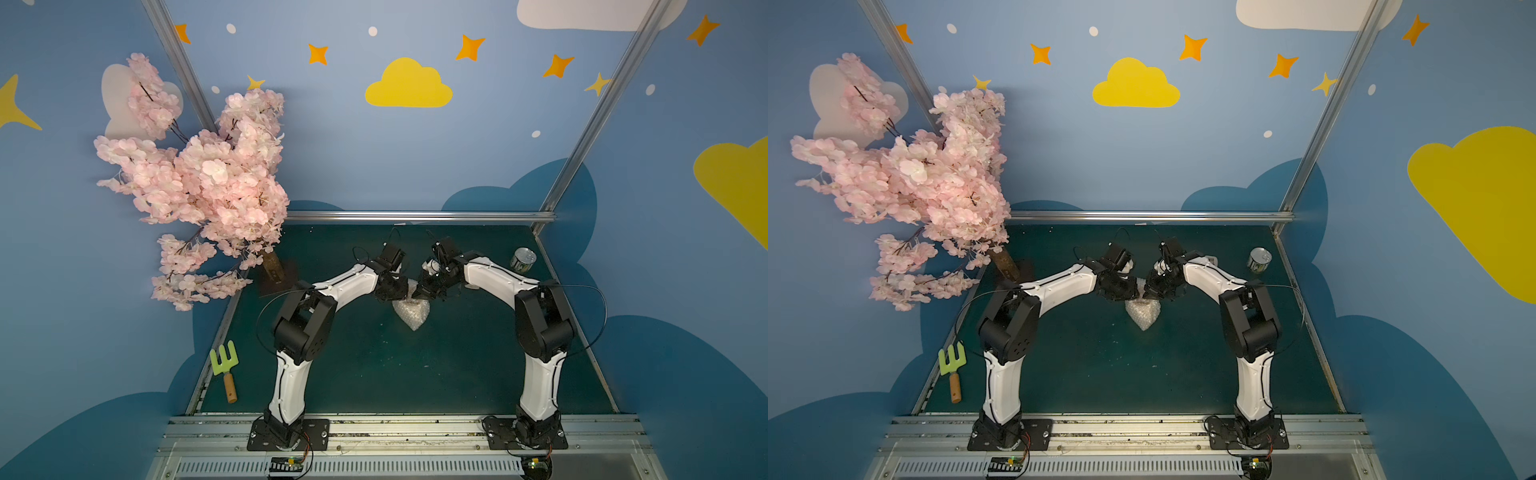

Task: Wrap mugs in bubble wrap
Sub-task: Wrap the mug in bubble wrap.

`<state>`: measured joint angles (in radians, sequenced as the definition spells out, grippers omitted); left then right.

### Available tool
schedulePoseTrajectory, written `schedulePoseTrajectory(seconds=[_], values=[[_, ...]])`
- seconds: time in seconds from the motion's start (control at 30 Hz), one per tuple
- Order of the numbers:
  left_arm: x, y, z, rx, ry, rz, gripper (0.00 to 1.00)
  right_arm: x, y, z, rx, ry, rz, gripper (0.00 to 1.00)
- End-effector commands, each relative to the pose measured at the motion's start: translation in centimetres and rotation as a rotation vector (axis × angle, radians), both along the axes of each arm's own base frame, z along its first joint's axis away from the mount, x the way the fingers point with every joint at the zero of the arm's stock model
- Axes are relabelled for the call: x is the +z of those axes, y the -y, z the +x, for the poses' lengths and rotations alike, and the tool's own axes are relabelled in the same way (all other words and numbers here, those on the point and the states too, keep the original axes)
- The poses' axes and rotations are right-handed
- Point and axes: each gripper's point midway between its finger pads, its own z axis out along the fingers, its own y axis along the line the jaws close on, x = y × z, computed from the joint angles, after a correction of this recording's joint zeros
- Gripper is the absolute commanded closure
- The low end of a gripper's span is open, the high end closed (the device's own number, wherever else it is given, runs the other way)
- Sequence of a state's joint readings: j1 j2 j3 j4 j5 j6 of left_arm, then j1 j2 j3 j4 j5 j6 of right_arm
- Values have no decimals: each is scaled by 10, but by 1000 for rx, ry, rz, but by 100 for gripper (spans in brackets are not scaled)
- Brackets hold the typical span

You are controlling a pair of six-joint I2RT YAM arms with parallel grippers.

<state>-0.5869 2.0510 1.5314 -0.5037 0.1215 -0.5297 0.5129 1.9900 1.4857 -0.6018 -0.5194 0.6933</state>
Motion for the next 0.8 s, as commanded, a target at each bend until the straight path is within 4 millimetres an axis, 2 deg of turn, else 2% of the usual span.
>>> schedulePoseTrajectory(seconds=[0.0,0.23,0.4,0.47,0.53,0.67,0.77], values=[[-24,44,-37,-126,-109,-55,78,-39,1,-31,27,-132,-81,96],[-44,41,-47,-144,-133,35,88,-50,4,-39,26,-159,-96,95],[-47,42,-48,-148,-133,42,90,-69,9,-46,46,-189,-142,96],[-47,41,-49,-150,-132,47,92,-71,10,-48,48,-190,-151,95],[-46,39,-49,-150,-124,58,92,-62,10,-48,48,-169,-139,88],[-39,29,-47,-139,-95,102,94,-33,11,-42,39,-98,-107,66],[-38,25,-48,-144,-90,123,95,-15,12,-39,23,-69,-83,62]])
